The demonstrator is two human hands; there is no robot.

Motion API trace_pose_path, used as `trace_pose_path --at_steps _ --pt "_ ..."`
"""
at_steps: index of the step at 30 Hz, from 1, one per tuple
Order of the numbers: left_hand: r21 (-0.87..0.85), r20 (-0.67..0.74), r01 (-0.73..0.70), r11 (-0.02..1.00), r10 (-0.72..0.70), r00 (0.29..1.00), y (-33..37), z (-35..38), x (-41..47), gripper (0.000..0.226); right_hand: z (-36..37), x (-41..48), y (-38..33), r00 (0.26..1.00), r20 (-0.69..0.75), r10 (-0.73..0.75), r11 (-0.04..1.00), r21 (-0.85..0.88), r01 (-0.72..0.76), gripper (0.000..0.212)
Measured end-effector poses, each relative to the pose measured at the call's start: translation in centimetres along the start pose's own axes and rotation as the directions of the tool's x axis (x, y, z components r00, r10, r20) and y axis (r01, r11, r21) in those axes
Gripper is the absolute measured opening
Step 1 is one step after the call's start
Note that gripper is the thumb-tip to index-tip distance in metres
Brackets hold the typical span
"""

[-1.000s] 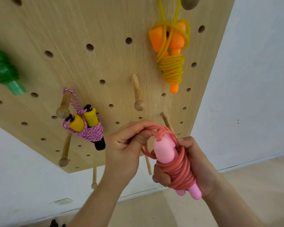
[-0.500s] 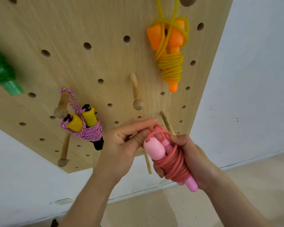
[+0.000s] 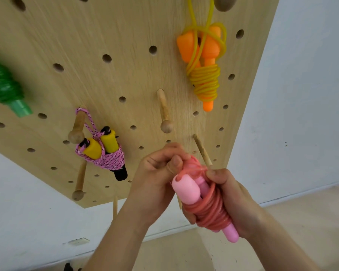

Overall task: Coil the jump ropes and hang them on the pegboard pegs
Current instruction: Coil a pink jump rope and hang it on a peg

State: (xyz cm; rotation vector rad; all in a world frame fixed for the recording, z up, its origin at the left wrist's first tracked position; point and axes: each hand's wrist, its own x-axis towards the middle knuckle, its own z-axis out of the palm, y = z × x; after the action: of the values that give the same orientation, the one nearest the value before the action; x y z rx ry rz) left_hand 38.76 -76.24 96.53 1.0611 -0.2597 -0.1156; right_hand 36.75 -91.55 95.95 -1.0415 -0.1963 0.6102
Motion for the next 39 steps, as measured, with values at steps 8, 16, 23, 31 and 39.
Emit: trace_pose_path --at_steps 8,16,23,31,39 --pt "0.423 0.152 -0.158 0.892 0.102 0.983 0.8 -0.5 0.8 0.006 -0.7 0.3 0.6 0.992 0.095 0.085 0.994 0.066 -0.092 0.066" --pt "0.394 0.243 -0.158 0.905 0.064 0.968 2.1 -0.8 1.3 0.01 -1.0 -0.6 -2.1 0.999 -0.053 -0.008 0.95 -0.312 -0.009 0.048" --pt "0.788 0.304 -0.307 0.533 0.096 0.948 3.5 0.4 -1.0 0.025 -1.5 -0.5 -2.2 0.975 -0.136 -0.176 0.783 -0.62 0.055 0.038" --pt "0.878 0.478 -0.46 -0.13 0.208 0.854 2.8 0.4 -1.0 0.014 -2.1 0.3 -0.9 0.965 -0.22 -0.144 0.788 -0.615 -0.022 0.029" --pt "0.903 0.288 -0.156 0.399 -0.296 0.911 4.4 -1.8 -1.7 0.037 -4.1 0.7 -1.4 0.988 -0.104 -0.111 0.722 -0.692 0.008 0.029"
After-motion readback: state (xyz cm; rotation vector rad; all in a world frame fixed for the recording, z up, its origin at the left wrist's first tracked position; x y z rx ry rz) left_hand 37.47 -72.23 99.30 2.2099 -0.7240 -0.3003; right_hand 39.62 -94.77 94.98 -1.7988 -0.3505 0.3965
